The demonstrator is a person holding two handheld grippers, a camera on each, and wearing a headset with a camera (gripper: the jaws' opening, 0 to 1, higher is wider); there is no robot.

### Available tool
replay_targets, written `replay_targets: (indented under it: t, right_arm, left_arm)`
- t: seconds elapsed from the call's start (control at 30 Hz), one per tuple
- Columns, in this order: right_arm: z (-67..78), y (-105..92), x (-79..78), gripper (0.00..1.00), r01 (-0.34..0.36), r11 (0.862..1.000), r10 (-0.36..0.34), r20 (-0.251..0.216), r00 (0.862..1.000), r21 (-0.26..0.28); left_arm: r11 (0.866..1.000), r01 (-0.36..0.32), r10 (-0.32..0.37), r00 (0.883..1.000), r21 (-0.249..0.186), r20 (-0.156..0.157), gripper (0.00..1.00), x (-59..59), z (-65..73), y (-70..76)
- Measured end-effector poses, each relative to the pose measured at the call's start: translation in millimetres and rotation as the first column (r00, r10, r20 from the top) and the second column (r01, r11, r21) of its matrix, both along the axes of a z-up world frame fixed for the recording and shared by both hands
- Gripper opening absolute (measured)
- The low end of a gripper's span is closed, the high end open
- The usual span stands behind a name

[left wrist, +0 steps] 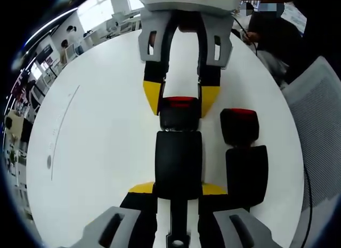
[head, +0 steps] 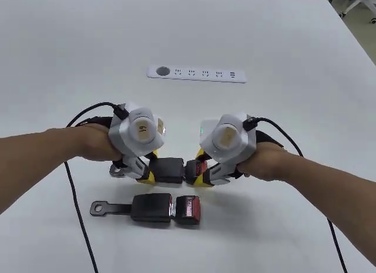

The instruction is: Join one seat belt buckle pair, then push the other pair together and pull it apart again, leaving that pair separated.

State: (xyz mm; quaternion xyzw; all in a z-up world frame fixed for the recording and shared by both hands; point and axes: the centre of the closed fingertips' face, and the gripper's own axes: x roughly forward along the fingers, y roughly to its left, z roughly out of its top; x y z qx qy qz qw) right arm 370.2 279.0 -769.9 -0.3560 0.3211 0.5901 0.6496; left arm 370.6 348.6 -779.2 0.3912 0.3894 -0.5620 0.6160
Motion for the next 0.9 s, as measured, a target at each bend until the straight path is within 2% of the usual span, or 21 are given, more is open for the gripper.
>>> replay_targets:
  t: [0.43,0.6,0.7,0.83,0.9]
  right_arm:
    - [0.3,-2.7,-2.4,0.28,-0.016,1.000,0.016,0.011,1.000,-0.006]
    - [0.2,-2.5,-1.2,0.28,-0.022,1.000,0.022,0.019,1.000,-0.003]
    - [0.5,-9.8,1.3,0.28,-0.030,0.999,0.031,0.035,0.999,-0.029]
    - [1.2,-15.5,-0.9,0.28,-0.016,1.000,0.016,0.022,1.000,-0.016]
    - [-0.3,-15.6,2.9,0.29,-0.014,1.000,0.014,0.023,1.000,-0.017]
  left_arm:
    - [1.000,-0.012,0.012,1.000,-0.007,0.004,0.29,0.4,-1.0,1.0]
    - [1.000,-0.013,0.013,1.000,0.004,-0.001,0.30,1.1,-2.1,1.1]
    - [1.000,-0.025,0.025,1.000,0.014,-0.006,0.30,1.9,-2.7,3.4]
    - [1.000,-0.030,0.030,1.000,0.007,-0.006,0.30,2.9,-3.2,3.8]
    - [1.000,-0.028,0.028,1.000,0.013,-0.010,0.30,1.8,-3.0,3.6]
